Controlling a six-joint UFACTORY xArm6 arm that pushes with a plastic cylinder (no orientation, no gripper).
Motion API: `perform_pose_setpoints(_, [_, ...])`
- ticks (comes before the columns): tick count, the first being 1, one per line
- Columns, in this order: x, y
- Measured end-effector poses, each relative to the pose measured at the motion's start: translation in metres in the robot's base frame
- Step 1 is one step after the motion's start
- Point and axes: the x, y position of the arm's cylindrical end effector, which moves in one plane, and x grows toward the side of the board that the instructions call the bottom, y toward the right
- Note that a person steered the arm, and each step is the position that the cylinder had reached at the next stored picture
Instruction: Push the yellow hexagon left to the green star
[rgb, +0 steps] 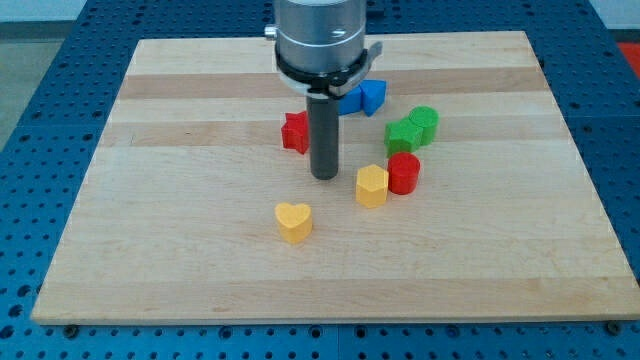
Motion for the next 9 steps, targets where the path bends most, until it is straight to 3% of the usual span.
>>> perform_pose_setpoints(2, [0.059, 0.020])
perform_pose_setpoints(3, [0.062, 0.060])
perform_pose_setpoints(4, [0.056, 0.071])
perform_pose_setpoints(8, [-0.036, 0.061])
perform_pose_setpoints(9, [-0.002, 0.056])
